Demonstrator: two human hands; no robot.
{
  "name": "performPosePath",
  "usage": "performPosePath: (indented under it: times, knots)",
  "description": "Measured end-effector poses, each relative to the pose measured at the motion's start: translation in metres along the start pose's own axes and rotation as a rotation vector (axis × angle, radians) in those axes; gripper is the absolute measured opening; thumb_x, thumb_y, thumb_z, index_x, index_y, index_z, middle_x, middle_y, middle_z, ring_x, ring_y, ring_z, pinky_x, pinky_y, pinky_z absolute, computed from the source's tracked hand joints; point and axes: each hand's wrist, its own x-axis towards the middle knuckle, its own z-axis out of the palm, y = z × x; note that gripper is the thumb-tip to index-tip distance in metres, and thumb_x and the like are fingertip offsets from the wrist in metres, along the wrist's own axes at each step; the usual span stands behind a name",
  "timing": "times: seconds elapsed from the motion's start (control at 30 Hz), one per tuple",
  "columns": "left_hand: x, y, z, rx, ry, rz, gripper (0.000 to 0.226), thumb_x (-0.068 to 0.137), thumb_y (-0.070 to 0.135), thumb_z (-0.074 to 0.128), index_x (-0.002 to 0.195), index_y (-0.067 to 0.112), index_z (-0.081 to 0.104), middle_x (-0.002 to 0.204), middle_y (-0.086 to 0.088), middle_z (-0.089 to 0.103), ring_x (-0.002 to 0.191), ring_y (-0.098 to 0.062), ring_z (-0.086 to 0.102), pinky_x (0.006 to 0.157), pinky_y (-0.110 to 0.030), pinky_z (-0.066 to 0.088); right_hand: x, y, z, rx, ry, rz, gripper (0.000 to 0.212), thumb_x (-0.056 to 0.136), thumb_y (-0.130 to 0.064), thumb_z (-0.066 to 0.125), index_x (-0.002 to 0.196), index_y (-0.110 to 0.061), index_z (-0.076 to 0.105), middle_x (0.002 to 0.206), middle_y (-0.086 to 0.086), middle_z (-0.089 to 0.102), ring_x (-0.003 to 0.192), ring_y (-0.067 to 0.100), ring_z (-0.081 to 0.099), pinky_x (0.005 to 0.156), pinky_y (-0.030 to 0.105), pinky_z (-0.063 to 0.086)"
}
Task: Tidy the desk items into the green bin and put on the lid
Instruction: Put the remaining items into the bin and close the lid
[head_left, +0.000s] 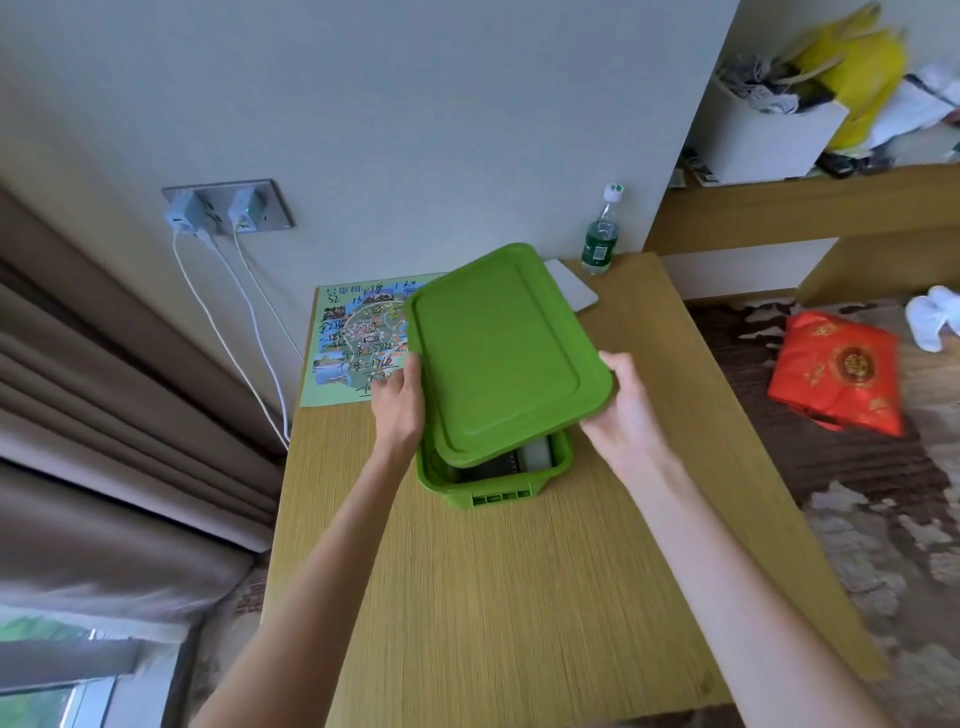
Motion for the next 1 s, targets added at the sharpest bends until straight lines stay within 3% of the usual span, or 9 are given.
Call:
performPosePath:
  times: [0.07, 0.17, 0.23, 0.3, 0.37, 0.5, 0.77, 0.9, 1.0]
  knots:
    - [0.003, -0.002, -0.001, -0.002, -0.016, -0.04, 0.045, 0.099, 0.038, 0.041, 0.113, -0.001, 0.061, 0.115, -0.025, 0.059, 0.113, -0.037, 0.052, 0.102, -0.049, 0.042, 0.001, 0.01, -0.005, 0.009, -0.042, 0.026, 0.041, 0.098, -0.029, 0.041, 0.093, -0.014, 0.079, 0.103, 0.012, 0.074, 0.093, 0.019, 0.071, 0.074, 0.031, 0.057]
    - [0.002, -0.005, -0.004, -0.044, -0.014, -0.026, 0.042, 0.099, 0.034, 0.047, 0.124, 0.002, 0.056, 0.12, -0.018, 0.06, 0.115, -0.032, 0.054, 0.101, -0.047, 0.045, 0.004, 0.019, -0.012, -0.081, -0.039, 0.02, 0.04, 0.099, -0.024, 0.04, 0.103, -0.005, 0.074, 0.11, 0.016, 0.071, 0.099, 0.022, 0.069, 0.078, 0.031, 0.057]
    - [-0.001, -0.004, -0.004, -0.048, 0.032, -0.008, 0.041, 0.099, 0.035, 0.047, 0.125, 0.005, 0.054, 0.119, -0.016, 0.06, 0.11, -0.029, 0.057, 0.097, -0.043, 0.047, 0.008, 0.022, -0.018, -0.349, 0.059, -0.03, 0.036, 0.099, -0.021, 0.041, 0.108, 0.004, 0.065, 0.105, 0.02, 0.069, 0.091, 0.023, 0.067, 0.071, 0.031, 0.056]
    - [-0.002, -0.003, -0.004, 0.053, 0.09, 0.045, 0.042, 0.099, 0.036, 0.046, 0.127, 0.006, 0.054, 0.119, -0.015, 0.058, 0.107, -0.028, 0.057, 0.094, -0.039, 0.046, 0.008, 0.025, -0.022, -0.714, 0.108, -0.125, 0.031, 0.099, -0.023, 0.044, 0.091, 0.004, 0.058, 0.079, 0.018, 0.058, 0.071, 0.023, 0.058, 0.053, 0.026, 0.052]
    - [-0.001, -0.002, -0.002, 0.126, 0.102, 0.102, 0.044, 0.1, 0.035, 0.045, 0.132, 0.005, 0.052, 0.124, -0.015, 0.054, 0.109, -0.027, 0.056, 0.095, -0.037, 0.044, 0.007, 0.028, -0.027, -1.017, 0.097, -0.229, 0.035, 0.099, -0.029, 0.048, 0.072, -0.008, 0.047, 0.059, 0.006, 0.041, 0.054, 0.02, 0.047, 0.04, 0.025, 0.044]
    - [-0.001, -0.01, 0.002, 0.289, 0.097, 0.103, 0.046, 0.101, 0.034, 0.04, 0.136, 0.005, 0.048, 0.129, -0.017, 0.046, 0.111, -0.034, 0.054, 0.093, -0.039, 0.043, 0.009, 0.035, -0.036, -1.45, 0.085, -0.418, 0.045, 0.097, -0.037, 0.05, 0.059, -0.015, 0.039, 0.048, -0.002, 0.033, 0.042, 0.014, 0.031, 0.043, 0.028, 0.027]
    - [-0.01, -0.023, 0.008, 0.374, 0.096, 0.125, 0.043, 0.103, 0.032, 0.037, 0.135, 0.005, 0.045, 0.127, -0.018, 0.053, 0.108, -0.037, 0.055, 0.083, -0.041, 0.044, 0.014, 0.045, -0.042, -1.632, 0.138, -0.436, 0.043, 0.099, -0.039, 0.045, 0.062, -0.017, 0.043, 0.047, -0.007, 0.036, 0.036, 0.009, 0.027, 0.034, 0.019, 0.019]
    - [0.002, -0.018, 0.008, 0.446, 0.068, 0.142, 0.04, 0.103, 0.03, 0.035, 0.132, 0.004, 0.041, 0.131, -0.017, 0.051, 0.108, -0.037, 0.056, 0.076, -0.039, 0.041, 0.024, 0.047, -0.039, -1.587, 0.13, -0.384, 0.027, 0.101, -0.035, 0.042, 0.09, -0.011, 0.048, 0.054, -0.002, 0.048, 0.038, 0.013, 0.04, 0.036, 0.027, 0.031]
    - [0.015, -0.012, 0.009, 0.47, 0.066, 0.153, 0.039, 0.104, 0.029, 0.032, 0.132, 0.003, 0.039, 0.131, -0.019, 0.052, 0.106, -0.037, 0.057, 0.072, -0.039, 0.04, 0.036, 0.049, -0.031, -1.496, 0.104, -0.406, 0.024, 0.101, -0.029, 0.044, 0.113, -0.008, 0.044, 0.06, -0.003, 0.047, 0.044, 0.014, 0.039, 0.043, 0.03, 0.032]
